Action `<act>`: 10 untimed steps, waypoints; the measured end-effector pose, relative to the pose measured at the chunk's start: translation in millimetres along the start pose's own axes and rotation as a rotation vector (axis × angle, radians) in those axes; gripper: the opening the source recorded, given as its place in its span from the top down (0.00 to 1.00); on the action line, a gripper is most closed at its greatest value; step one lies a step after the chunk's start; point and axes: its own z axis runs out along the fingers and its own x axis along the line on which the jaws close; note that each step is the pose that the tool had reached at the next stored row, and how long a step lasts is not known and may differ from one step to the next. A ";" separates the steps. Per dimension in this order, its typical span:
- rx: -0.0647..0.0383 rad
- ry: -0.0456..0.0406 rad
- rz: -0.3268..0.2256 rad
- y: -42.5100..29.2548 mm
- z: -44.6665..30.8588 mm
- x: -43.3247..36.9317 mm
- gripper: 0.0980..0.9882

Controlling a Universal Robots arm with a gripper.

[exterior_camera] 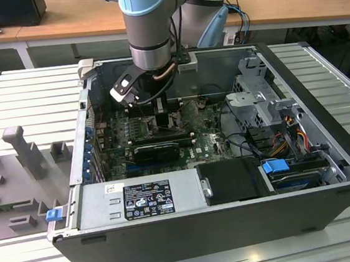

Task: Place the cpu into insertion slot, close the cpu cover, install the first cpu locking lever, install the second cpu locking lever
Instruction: 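Place the cpu into insertion slot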

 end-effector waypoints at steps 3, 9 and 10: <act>0.000 0.0000 -0.001 -0.3 2.9 0.1 0.52; 0.000 0.0002 -0.001 -0.4 4.1 0.1 0.52; 0.000 0.0003 -0.001 -0.4 4.2 0.2 0.50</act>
